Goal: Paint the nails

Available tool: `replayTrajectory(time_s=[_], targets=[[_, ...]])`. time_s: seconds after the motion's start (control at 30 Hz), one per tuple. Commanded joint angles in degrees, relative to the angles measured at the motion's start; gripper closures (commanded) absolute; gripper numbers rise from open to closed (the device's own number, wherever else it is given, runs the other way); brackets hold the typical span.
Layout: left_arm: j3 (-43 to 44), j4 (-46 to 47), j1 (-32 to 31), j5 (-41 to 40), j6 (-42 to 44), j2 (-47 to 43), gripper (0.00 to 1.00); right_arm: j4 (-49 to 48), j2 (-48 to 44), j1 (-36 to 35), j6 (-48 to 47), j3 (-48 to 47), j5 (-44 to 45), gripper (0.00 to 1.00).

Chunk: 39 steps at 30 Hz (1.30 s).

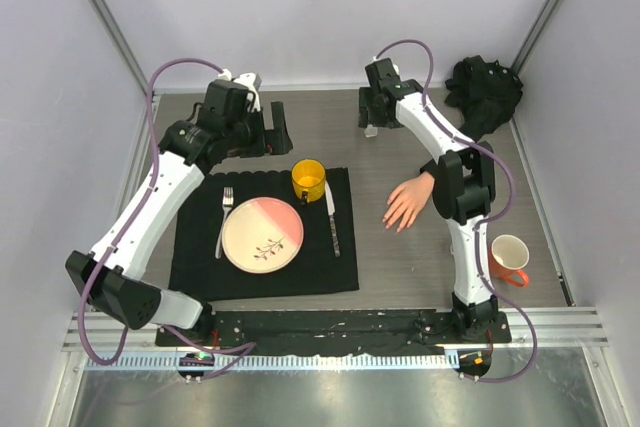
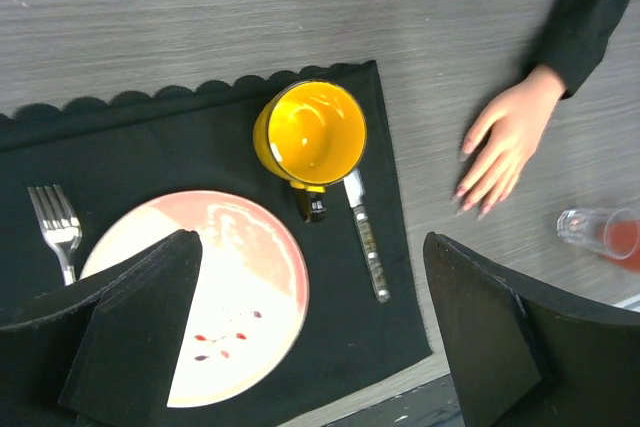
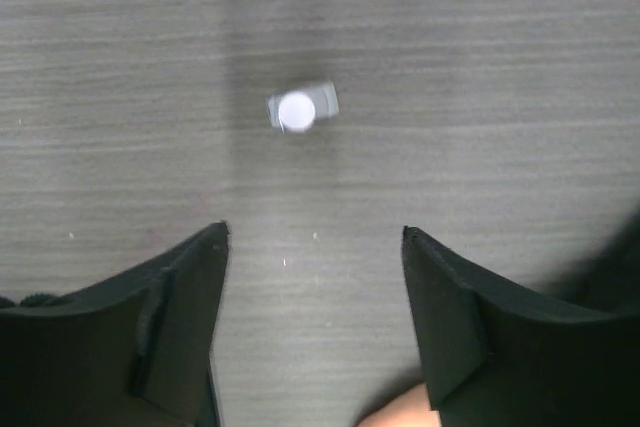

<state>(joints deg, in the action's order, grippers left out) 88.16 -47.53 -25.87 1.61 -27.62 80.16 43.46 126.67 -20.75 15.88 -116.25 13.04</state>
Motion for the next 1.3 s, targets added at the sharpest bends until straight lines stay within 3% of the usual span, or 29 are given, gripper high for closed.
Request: replayTrajectory(time_s=[0.0, 0.37, 0.53, 0.93, 1.27], targets=[[4.56, -1.77, -2.68, -4.58, 6.07, 0.78, 0.03, -3.47, 2.78, 0.89, -1.91, -5.74, -0.82, 0.3], [4.92, -2.48, -5.95, -8.64, 10.21, 1.32, 0.03, -5.05, 8.68, 0.89, -2.43, -9.96, -0.56, 0.41], [4.3, -2.57, -6.04, -9.34, 10.48, 0.7, 0.02, -5.32, 10.52, 0.89, -3.05, -12.25, -1.08, 0.53], [3.07, -2.66, -7.35, -10.92, 11.8, -0.09, 0.02, -6.11, 12.72, 0.71, -4.01, -14.36, 0.23, 0.52], [2.37, -2.92, -9.2, -13.29, 13.29, -1.15, 0.0, -6.46, 13.51, 0.1, -4.8, -15.41, 0.67, 0.62]])
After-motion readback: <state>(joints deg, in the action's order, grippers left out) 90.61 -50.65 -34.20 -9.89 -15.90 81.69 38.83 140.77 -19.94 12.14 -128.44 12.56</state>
